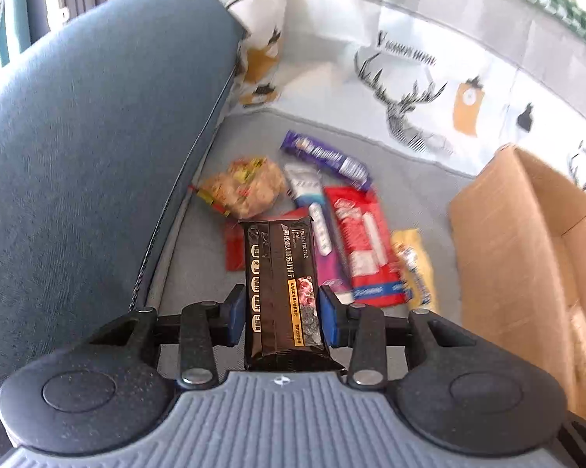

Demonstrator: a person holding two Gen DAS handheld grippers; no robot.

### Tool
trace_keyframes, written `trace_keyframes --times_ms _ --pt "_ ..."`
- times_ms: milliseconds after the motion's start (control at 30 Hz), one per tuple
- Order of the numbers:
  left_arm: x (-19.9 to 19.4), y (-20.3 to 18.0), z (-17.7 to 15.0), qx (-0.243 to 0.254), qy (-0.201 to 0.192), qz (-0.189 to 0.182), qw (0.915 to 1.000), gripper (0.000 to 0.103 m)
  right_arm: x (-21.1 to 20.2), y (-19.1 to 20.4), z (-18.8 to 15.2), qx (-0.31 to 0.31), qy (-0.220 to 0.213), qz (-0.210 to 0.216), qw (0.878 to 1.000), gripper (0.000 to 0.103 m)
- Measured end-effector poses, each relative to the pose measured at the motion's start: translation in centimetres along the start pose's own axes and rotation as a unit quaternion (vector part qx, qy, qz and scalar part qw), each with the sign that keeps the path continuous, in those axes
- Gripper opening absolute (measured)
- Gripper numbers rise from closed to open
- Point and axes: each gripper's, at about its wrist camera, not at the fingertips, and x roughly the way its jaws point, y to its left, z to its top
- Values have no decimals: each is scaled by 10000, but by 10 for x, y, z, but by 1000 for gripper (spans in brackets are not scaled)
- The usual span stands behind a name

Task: Organize snacks
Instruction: 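Carry the chocolate bar and red candy toward the box with both grippers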

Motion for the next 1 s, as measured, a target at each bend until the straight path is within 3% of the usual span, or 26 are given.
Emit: trace_keyframes --times_ms 400,1000 --pt "-27 -15 7 -56 -681 -350 9970 43 -36 -11 16 -387 -599 -118 9974 18" --pt "-43 -43 9 101 -1202 -746 9899 43 -71 -55 23 -4 -1061 -320 9938 18"
